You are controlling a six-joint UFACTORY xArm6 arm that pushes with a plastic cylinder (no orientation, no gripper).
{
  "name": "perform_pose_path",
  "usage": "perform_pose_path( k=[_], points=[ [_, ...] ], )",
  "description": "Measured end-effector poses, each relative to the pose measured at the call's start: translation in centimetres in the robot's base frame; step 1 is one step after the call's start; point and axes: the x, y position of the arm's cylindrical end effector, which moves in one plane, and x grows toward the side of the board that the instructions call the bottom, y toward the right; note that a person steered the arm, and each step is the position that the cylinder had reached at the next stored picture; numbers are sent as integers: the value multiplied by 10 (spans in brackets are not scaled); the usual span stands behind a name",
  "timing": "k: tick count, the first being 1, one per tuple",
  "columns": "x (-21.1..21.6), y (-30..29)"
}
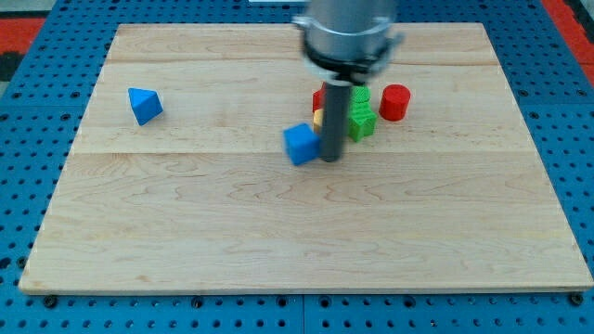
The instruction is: Push the blue cube into the blue triangle
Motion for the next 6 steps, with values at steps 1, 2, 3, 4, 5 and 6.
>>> perform_pose_path(
  k=[1,2,3,4,5,6],
  points=[
    [-24,-87],
    [-40,-119],
    [-47,-77],
    [-60,-102],
    [-60,-151],
    [-61,-178]
  ],
)
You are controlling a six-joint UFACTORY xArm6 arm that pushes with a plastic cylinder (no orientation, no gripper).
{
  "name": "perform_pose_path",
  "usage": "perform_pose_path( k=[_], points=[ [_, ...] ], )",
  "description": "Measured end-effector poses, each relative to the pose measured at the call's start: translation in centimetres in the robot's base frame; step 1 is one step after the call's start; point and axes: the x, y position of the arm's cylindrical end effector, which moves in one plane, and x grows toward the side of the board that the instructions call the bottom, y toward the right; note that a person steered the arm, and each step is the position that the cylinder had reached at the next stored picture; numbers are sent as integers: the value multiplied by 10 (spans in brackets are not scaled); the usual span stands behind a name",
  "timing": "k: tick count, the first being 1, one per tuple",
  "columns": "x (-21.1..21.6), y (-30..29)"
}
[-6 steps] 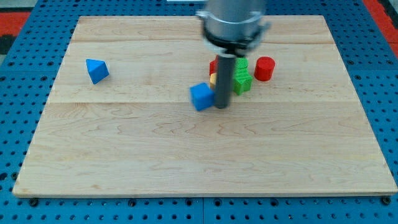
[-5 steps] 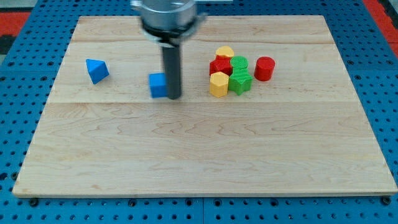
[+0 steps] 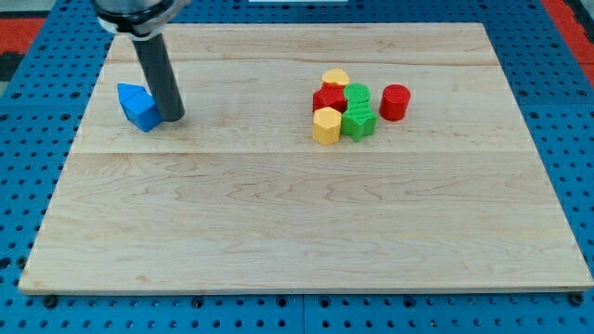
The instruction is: Push the blue cube into the blue triangle
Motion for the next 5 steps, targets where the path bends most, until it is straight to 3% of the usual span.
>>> perform_pose_path(
  k=[2,3,4,5],
  points=[
    [-86,136],
    [-124,240],
    [-119,283],
    [-103,288]
  ],
)
